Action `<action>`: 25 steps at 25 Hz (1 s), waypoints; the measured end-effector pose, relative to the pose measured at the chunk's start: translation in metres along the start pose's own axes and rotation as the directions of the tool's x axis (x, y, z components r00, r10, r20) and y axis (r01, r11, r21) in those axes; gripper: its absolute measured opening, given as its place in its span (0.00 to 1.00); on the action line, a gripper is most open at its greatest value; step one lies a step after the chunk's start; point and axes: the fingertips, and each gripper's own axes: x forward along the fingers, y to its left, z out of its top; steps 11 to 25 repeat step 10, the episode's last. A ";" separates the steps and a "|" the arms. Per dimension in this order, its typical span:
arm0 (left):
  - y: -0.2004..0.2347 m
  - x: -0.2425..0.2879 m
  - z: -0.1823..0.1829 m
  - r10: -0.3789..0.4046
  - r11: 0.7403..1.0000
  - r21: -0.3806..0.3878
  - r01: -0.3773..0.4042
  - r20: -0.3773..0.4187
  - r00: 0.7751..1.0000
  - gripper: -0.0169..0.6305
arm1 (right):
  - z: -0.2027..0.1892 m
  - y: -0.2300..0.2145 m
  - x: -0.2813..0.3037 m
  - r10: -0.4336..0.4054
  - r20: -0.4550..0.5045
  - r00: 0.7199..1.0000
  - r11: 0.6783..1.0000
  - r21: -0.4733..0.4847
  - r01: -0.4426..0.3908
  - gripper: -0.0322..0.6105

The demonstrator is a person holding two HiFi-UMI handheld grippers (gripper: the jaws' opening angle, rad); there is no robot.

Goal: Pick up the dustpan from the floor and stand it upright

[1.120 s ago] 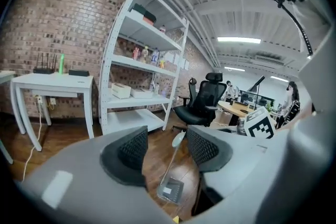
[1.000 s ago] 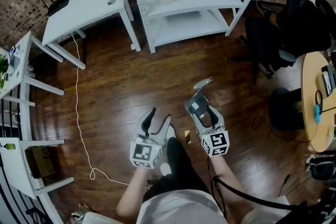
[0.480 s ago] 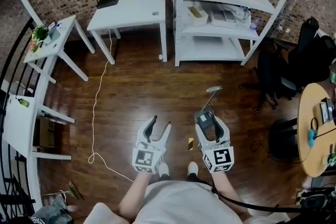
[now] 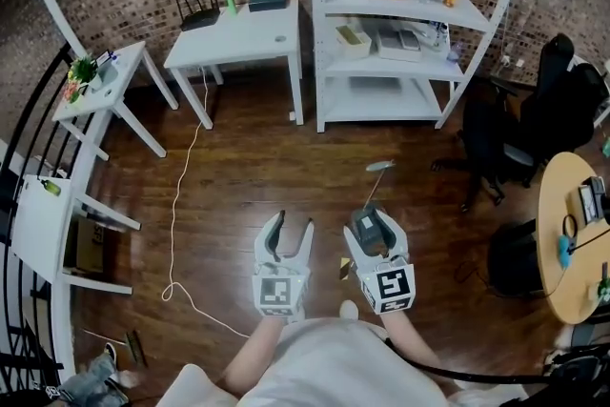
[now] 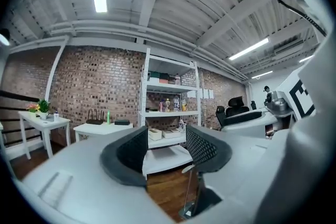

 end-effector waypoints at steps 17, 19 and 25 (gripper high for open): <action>-0.031 -0.003 0.011 -0.012 1.000 0.023 0.011 0.044 0.999 0.40 | 0.017 -0.046 -0.035 -0.111 0.078 0.991 0.994 0.008 0.111 0.42; -0.031 -0.003 0.011 -0.012 1.000 0.023 0.011 0.044 0.999 0.40 | 0.017 -0.046 -0.035 -0.111 0.078 0.991 0.994 0.008 0.111 0.42; -0.031 -0.003 0.011 -0.012 1.000 0.023 0.011 0.044 0.999 0.40 | 0.017 -0.046 -0.035 -0.111 0.078 0.991 0.994 0.008 0.111 0.42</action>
